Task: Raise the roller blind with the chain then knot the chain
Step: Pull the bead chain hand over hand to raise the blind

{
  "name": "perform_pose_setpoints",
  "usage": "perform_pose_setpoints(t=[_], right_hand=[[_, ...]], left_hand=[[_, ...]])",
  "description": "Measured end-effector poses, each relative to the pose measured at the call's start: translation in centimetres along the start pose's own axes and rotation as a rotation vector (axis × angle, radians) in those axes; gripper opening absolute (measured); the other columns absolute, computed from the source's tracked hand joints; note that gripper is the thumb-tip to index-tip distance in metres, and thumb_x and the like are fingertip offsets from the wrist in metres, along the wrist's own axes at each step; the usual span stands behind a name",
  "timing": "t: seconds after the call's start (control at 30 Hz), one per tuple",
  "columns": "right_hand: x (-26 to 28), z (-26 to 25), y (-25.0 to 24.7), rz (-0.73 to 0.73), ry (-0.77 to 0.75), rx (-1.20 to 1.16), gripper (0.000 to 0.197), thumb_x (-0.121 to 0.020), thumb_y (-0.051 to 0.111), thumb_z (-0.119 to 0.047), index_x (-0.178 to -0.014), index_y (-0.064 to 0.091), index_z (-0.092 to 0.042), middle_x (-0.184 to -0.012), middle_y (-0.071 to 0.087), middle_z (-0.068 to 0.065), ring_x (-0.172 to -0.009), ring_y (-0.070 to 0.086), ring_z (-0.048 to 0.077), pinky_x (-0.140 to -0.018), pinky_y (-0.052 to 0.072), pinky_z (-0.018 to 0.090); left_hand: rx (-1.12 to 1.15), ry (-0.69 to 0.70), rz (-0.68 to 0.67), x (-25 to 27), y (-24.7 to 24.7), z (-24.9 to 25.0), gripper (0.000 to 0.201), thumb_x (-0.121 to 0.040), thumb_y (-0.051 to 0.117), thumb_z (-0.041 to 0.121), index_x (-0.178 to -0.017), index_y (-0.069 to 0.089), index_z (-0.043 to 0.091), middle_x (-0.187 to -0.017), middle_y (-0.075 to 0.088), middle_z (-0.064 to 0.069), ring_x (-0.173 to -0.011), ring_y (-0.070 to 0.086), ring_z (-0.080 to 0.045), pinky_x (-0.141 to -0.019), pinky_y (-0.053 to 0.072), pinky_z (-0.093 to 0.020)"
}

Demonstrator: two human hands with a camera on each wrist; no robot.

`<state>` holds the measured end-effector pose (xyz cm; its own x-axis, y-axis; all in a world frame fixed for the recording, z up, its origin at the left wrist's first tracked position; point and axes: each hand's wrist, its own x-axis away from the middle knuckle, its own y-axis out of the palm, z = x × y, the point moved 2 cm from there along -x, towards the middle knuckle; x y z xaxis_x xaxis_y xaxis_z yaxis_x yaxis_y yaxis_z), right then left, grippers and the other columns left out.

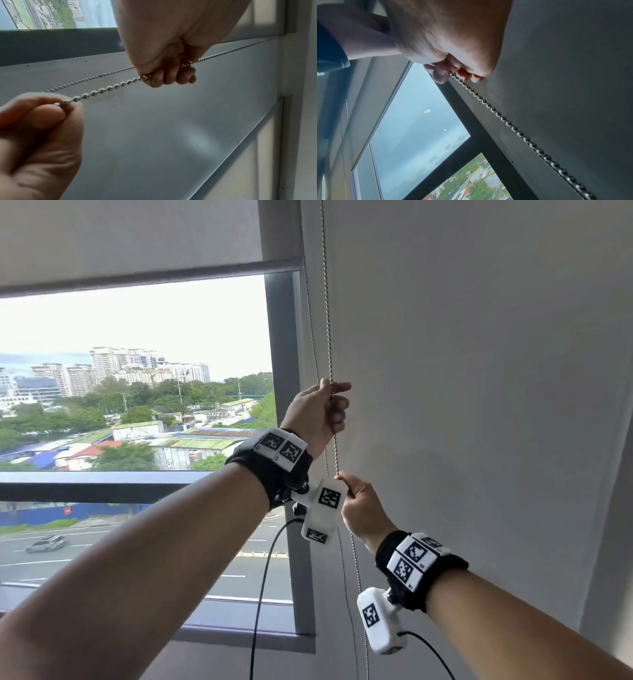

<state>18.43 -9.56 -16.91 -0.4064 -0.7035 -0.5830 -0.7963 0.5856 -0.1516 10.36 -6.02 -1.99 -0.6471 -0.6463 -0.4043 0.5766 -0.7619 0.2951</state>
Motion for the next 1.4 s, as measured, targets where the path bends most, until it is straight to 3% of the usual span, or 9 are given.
perform_pose_setpoints(t=[0.1,0.23,0.4,0.8,0.93,1.03,1.23,1.3,1.4], right_hand=[[0.5,1.3,0.2,-0.046,0.025,0.037,0.016,-0.091,0.045,-0.004,-0.077,0.052,0.001,-0.075,0.053,0.033,-0.063,0.047,0.033,-0.062,0.047,0.049],[2.1,1.2,0.2,-0.197,0.11,0.023,0.026,-0.094,0.043,-0.012,-0.069,0.051,-0.014,-0.069,0.047,0.013,-0.066,0.042,0.021,-0.066,0.039,0.038],[0.6,-1.8,-1.7,-0.252,0.082,0.039,0.036,-0.097,0.035,-0.024,-0.099,0.067,-0.006,-0.094,0.073,0.013,-0.085,0.062,0.018,-0.08,0.047,0.034],[-5.4,-11.4,-1.3,-0.172,-0.051,-0.162,0.04,-0.105,0.026,-0.024,-0.112,0.059,-0.002,-0.094,0.07,0.019,-0.085,0.066,0.033,-0.077,0.051,0.041],[-6.6,-12.4,0.3,-0.176,0.067,-0.43,0.04,-0.104,0.03,-0.032,-0.084,0.057,-0.01,-0.06,0.048,0.008,-0.05,0.034,0.02,-0.048,0.032,0.032],[-6.5,-12.1,1.1,-0.156,0.119,-0.48,0.043,-0.104,0.029,-0.036,-0.064,0.037,-0.022,-0.049,0.024,-0.004,-0.044,0.011,0.015,-0.043,0.011,0.025],[-5.5,-11.2,1.2,-0.129,0.146,-0.536,0.045,-0.103,0.031,-0.035,-0.059,0.029,-0.025,-0.044,0.02,-0.009,-0.037,0.01,0.01,-0.041,0.009,0.019],[-5.2,-10.7,0.9,-0.119,0.153,-0.546,0.045,-0.103,0.032,-0.035,-0.059,0.03,-0.025,-0.044,0.02,-0.009,-0.037,0.01,0.009,-0.042,0.006,0.021],[-4.7,-9.2,0.6,-0.101,0.169,-0.547,0.046,-0.103,0.032,-0.035,-0.058,0.032,-0.025,-0.044,0.02,-0.008,-0.037,0.01,0.01,-0.041,0.006,0.022]], left_hand=[[-0.056,0.042,0.04,0.3,-0.1,-0.9,0.033,-0.099,0.032,0.018,-0.071,0.049,0.013,-0.046,0.028,0.005,-0.039,0.021,-0.009,-0.042,0.014,-0.021],[-0.098,0.028,0.107,1.6,-1.1,-2.7,0.036,-0.081,0.019,-0.005,-0.063,0.041,0.017,-0.043,0.028,0.007,-0.034,0.019,-0.008,-0.04,0.013,-0.015],[-0.098,0.007,0.119,2.3,-1.7,-3.8,0.036,-0.078,0.019,-0.008,-0.062,0.041,0.015,-0.042,0.028,0.006,-0.034,0.019,-0.008,-0.042,0.012,-0.015],[-0.135,-0.094,0.155,5.1,-4.6,-8.6,0.04,-0.083,0.018,-0.007,-0.059,0.039,0.017,-0.045,0.023,0.004,-0.034,0.016,-0.008,-0.041,0.011,-0.012],[-0.128,-0.077,0.177,5.7,-4.9,-9.4,0.055,-0.084,0.021,-0.01,-0.048,0.048,0.021,-0.051,0.029,0.001,-0.035,0.02,-0.007,-0.044,0.007,-0.022],[-0.149,-0.067,0.156,5.9,-5.1,-10.1,0.059,-0.088,0.026,-0.008,-0.043,0.051,0.021,-0.055,0.032,-0.001,-0.037,0.023,-0.007,-0.046,0.007,-0.028],[-0.21,-0.145,0.053,6.5,-6.2,-9.7,0.037,-0.099,0.037,0.021,-0.073,0.06,0.007,-0.051,0.042,-0.005,-0.042,0.037,-0.013,-0.04,0.027,-0.021],[-0.18,-0.163,0.018,6.5,-6.7,-8.8,0.036,-0.099,0.034,0.024,-0.09,0.062,0.002,-0.067,0.061,-0.013,-0.06,0.057,-0.023,-0.057,0.046,-0.028],[-0.134,-0.129,0.014,5.7,-7.4,-7.1,0.047,-0.099,0.029,0.033,-0.104,0.061,0.0,-0.09,0.067,-0.016,-0.089,0.061,-0.031,-0.087,0.046,-0.042]])
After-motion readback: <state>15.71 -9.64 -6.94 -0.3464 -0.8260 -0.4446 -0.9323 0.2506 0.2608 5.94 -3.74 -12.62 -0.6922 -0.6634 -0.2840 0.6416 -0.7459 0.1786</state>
